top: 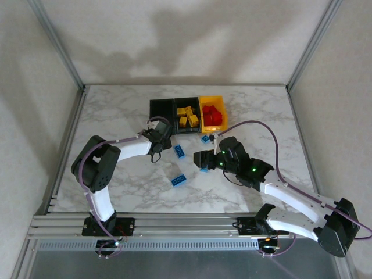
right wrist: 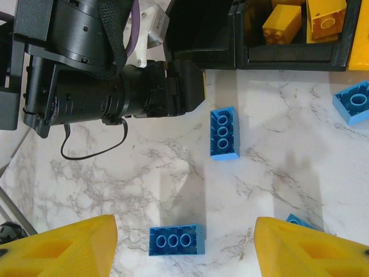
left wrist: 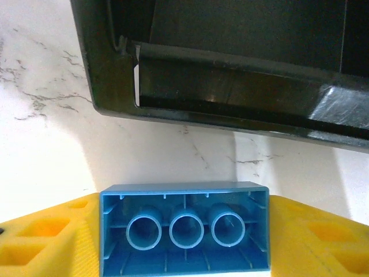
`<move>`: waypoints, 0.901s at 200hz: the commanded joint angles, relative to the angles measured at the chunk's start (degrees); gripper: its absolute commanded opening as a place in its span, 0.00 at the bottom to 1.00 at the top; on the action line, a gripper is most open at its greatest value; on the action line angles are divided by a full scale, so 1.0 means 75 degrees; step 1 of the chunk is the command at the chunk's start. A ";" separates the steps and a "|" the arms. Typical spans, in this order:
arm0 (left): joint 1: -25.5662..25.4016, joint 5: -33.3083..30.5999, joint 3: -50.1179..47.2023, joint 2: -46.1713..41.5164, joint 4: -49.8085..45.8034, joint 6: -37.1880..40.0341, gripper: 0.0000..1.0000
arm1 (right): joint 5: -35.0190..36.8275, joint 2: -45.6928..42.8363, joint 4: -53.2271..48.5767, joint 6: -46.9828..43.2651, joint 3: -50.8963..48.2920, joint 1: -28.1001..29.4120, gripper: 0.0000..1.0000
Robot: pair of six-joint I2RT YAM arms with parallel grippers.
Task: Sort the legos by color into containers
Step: Pick up the lego from the center of the table.
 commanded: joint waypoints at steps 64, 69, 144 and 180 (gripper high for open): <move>-0.0126 -0.0086 0.0117 -0.1538 -0.1120 0.0087 0.60 | 0.0080 -0.0115 0.0103 -0.0139 0.0108 0.0056 0.64; -0.0129 -0.0101 0.0185 -0.1584 -0.1173 0.0108 0.60 | 0.0058 -0.0098 0.0138 -0.0138 0.0104 0.0061 0.64; 0.0065 -0.0351 0.1743 -0.0810 -0.1412 0.0266 0.60 | -0.0216 0.0101 0.0521 -0.0068 0.0128 0.0062 0.64; 0.0333 -0.0282 0.2689 0.0051 -0.1407 0.0290 0.60 | -0.0147 -0.0007 0.0432 -0.0030 0.0081 0.0057 0.64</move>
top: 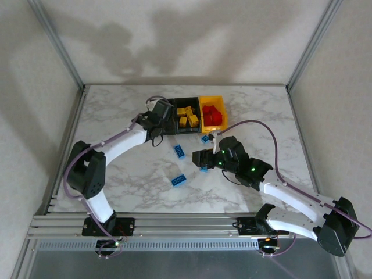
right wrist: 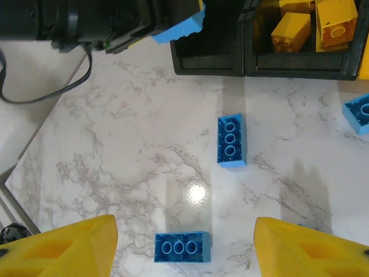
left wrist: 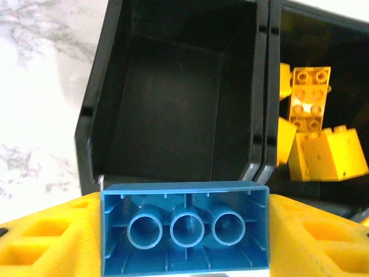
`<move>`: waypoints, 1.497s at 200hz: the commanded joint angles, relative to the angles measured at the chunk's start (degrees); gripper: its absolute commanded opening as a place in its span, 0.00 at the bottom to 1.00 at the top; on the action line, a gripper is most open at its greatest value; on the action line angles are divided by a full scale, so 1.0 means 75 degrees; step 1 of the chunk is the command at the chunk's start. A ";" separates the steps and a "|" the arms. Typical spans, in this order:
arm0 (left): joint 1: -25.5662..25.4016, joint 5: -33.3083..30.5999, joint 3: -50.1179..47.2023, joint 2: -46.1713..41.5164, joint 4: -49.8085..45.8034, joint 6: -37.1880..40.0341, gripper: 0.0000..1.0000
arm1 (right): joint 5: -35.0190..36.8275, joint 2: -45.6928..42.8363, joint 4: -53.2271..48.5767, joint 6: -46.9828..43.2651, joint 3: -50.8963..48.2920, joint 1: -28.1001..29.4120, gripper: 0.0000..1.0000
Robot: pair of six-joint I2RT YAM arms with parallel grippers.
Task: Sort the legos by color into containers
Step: Place the lego in the container.
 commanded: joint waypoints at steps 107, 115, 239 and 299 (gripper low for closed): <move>0.0796 -0.0090 0.1830 0.2104 -0.0125 0.0112 0.61 | 0.0114 -0.0192 0.0013 0.0011 0.0061 0.0062 0.64; 0.0819 -0.0069 0.1838 0.2147 -0.0132 0.0077 0.61 | 0.0119 -0.0209 0.0013 0.0011 0.0057 0.0062 0.64; 0.0852 0.0162 0.1713 0.1757 -0.0106 0.0014 0.77 | 0.0103 -0.0180 0.0011 0.0046 0.0064 0.0056 0.64; 0.0621 0.0488 0.1226 0.0685 -0.0192 0.0050 0.77 | 0.0188 -0.0253 -0.0105 0.0025 0.0127 0.0062 0.64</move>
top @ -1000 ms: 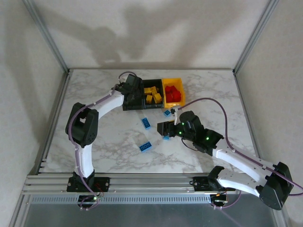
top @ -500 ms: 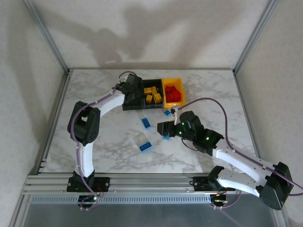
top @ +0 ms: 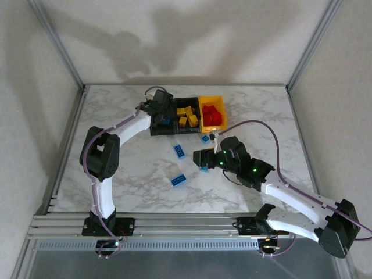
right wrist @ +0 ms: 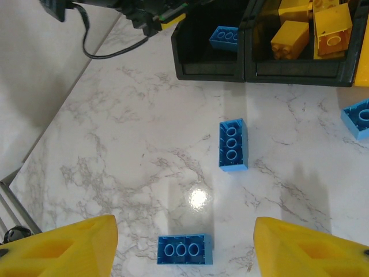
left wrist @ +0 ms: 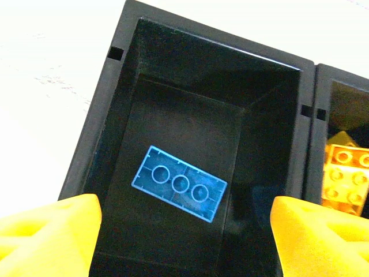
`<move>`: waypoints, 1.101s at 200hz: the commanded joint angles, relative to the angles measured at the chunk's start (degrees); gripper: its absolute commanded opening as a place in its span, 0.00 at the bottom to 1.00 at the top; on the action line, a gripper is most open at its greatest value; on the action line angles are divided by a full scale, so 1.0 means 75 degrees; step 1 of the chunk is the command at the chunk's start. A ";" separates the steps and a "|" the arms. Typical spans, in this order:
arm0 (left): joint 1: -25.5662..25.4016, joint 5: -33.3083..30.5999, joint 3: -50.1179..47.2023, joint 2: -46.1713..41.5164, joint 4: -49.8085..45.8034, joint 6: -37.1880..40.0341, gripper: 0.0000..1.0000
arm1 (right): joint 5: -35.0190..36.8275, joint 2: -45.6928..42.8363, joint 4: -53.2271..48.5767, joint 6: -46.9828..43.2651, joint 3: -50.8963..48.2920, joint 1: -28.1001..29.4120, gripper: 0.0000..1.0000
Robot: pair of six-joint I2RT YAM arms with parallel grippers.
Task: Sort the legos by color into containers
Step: Place the lego in the container, then pick up the lego from the center of the table.
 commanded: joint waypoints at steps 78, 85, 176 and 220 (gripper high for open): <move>-0.1190 0.0294 -0.2174 -0.2844 -0.0438 -0.1007 0.74 | 0.0695 -0.0589 -0.0877 0.0088 0.0139 0.0061 0.67; -0.1294 0.0342 -0.2325 -0.2944 -0.0409 -0.1199 0.74 | 0.0738 -0.0613 -0.0985 0.0080 0.0145 0.0059 0.68; -0.2999 0.0430 -0.2675 -0.1899 -0.0453 -0.3478 0.70 | 0.1194 -0.0804 -0.2218 0.0384 -0.0091 -0.0006 0.67; -0.3183 0.0271 -0.2647 -0.1371 -0.0397 -0.3965 0.71 | 0.0729 -0.1161 -0.1593 0.0559 -0.0547 -0.0007 0.67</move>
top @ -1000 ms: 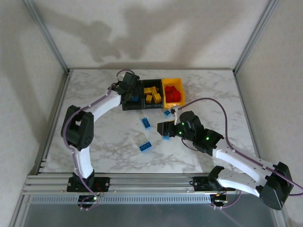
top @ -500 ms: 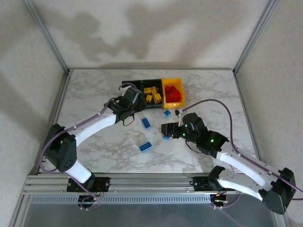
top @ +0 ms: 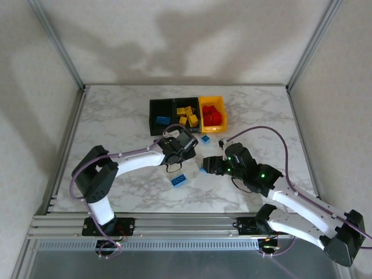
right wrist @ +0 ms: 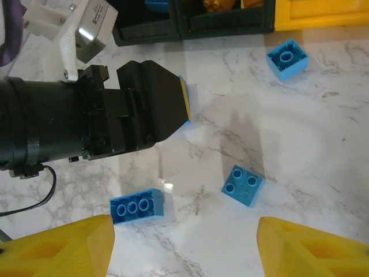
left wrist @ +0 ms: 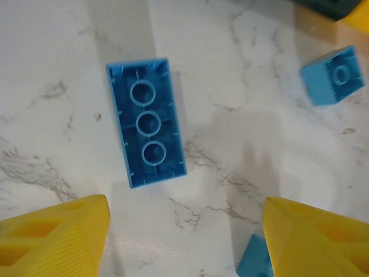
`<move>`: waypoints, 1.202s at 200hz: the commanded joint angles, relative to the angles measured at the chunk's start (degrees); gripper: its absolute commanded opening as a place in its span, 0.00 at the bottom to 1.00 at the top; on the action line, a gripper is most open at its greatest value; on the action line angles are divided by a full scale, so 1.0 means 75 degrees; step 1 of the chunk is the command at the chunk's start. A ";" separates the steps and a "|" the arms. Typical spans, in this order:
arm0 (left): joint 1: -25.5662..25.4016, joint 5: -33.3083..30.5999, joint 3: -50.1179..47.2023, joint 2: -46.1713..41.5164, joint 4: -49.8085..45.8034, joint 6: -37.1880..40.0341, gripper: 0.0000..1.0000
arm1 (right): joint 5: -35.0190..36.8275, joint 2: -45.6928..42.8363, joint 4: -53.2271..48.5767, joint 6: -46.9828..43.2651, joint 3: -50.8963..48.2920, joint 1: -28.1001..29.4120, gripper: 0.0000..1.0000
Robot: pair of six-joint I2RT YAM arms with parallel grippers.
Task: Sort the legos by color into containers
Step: Pick up the lego from the center of the table.
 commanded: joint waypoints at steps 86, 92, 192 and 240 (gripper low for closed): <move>-0.0044 -0.0977 0.1031 0.1232 -0.0653 -0.0188 0.67 | -0.0101 -0.0258 0.0263 0.0083 -0.0210 0.0005 0.66; -0.0044 -0.1025 0.1048 0.1249 -0.0684 -0.0146 0.67 | -0.0106 -0.0255 0.0244 0.0083 -0.0209 -0.0003 0.66; -0.0009 -0.1187 0.1114 0.1570 -0.0804 0.0256 0.61 | -0.0059 -0.0127 0.0320 0.0092 -0.0190 0.0000 0.66; 0.0129 -0.1238 0.0684 0.1361 -0.0749 0.0257 0.53 | -0.0106 -0.0073 0.0452 0.0107 -0.0197 -0.0002 0.66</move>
